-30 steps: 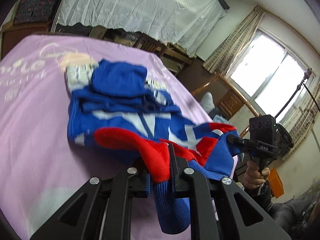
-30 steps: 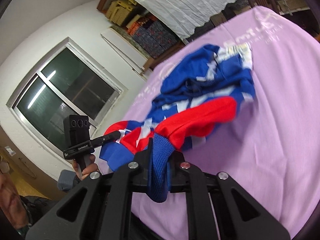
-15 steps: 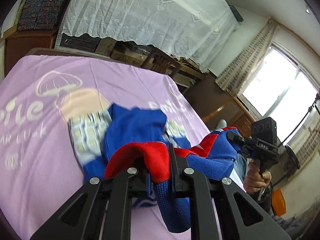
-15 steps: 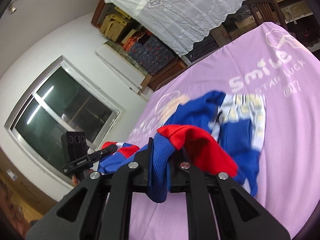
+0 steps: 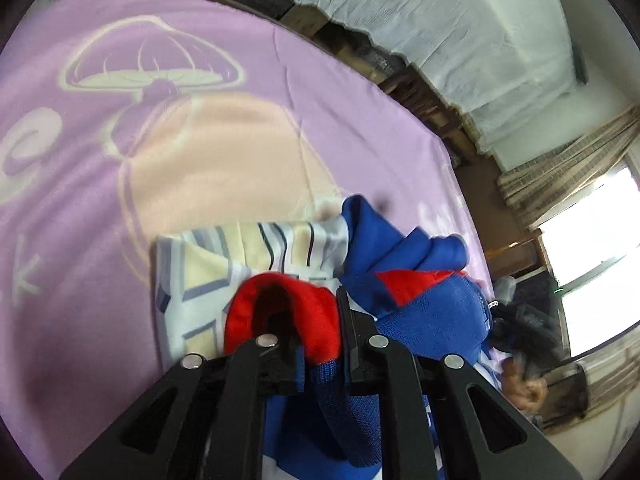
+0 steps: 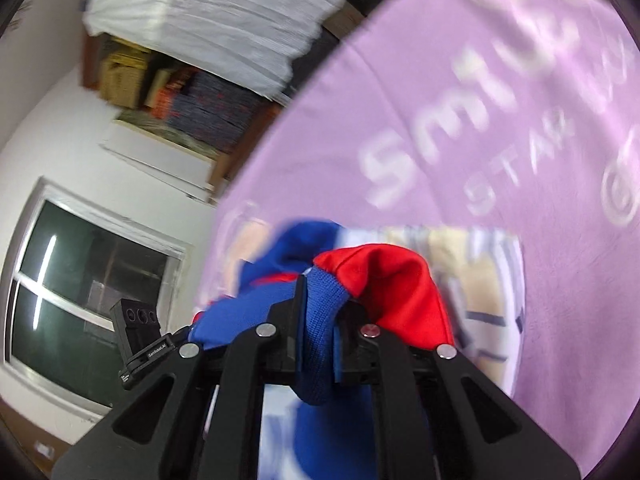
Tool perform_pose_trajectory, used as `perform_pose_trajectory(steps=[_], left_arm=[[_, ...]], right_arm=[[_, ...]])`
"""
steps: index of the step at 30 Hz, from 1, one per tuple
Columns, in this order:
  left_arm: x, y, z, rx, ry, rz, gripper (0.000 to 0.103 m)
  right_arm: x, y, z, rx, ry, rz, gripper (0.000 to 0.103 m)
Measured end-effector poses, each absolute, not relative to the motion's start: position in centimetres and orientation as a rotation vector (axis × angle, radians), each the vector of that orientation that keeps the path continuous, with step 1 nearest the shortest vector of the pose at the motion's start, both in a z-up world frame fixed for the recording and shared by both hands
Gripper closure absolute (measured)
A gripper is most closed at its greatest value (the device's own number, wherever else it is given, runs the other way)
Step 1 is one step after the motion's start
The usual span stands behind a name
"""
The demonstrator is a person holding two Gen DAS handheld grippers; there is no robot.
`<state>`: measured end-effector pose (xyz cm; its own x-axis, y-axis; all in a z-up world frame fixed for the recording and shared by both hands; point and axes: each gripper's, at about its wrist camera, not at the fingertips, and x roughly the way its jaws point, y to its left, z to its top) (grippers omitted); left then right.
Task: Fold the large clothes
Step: 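Lift the hem with both grippers and fold it toward the hood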
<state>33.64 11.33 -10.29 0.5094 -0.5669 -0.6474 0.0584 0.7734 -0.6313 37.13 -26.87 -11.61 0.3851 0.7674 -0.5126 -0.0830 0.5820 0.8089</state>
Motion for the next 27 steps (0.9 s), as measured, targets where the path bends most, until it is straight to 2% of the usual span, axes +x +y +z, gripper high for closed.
perform_pose_trajectory(steps=[2,5,8,10,11,12,13,18,20,23,27], left_arm=[[33.5,11.2,-9.8,-0.562,0.971,-0.400,0.088],[33.0,11.2,-9.4,-0.544,0.966,-0.392,0.087],[32.4,11.9,-8.3,-0.564,0.947,-0.401,0.077],[31.3,12.8,-6.7,-0.571,0.899,-0.403,0.054],[30.6,13.2,-5.7,-0.561,0.865,-0.397,0.049],[30.0,13.5,-5.1,-0.548,0.842,-0.386,0.040],[29.4,13.9,-4.3,-0.528,0.812,-0.370,0.035],[27.3,14.8,-3.1,-0.454,0.772,-0.352,0.035],[26.7,14.7,-3.5,-0.412,0.802,-0.371,0.035],[25.5,13.8,-4.2,-0.279,0.842,-0.372,0.035],[25.1,11.3,-5.5,-0.121,0.887,-0.399,0.035]], right_arm=[[37.2,-26.6,-11.5,0.741,1.022,0.629,0.094],[36.9,-26.2,-11.0,0.700,1.007,0.620,0.086],[36.5,-26.6,-10.2,0.698,0.985,0.643,0.071],[36.1,-27.2,-9.2,0.716,0.954,0.672,0.052],[35.9,-27.7,-8.5,0.730,0.932,0.689,0.049],[35.8,-28.3,-8.1,0.741,0.916,0.698,0.047],[35.5,-28.9,-7.5,0.753,0.892,0.703,0.046],[34.3,-31.1,-6.2,0.722,0.835,0.651,0.046],[33.5,-31.4,-5.8,0.640,0.828,0.608,0.046],[31.7,-31.0,-5.4,0.507,0.844,0.561,0.053],[30.0,-28.3,-5.8,0.252,0.863,0.526,0.054]])
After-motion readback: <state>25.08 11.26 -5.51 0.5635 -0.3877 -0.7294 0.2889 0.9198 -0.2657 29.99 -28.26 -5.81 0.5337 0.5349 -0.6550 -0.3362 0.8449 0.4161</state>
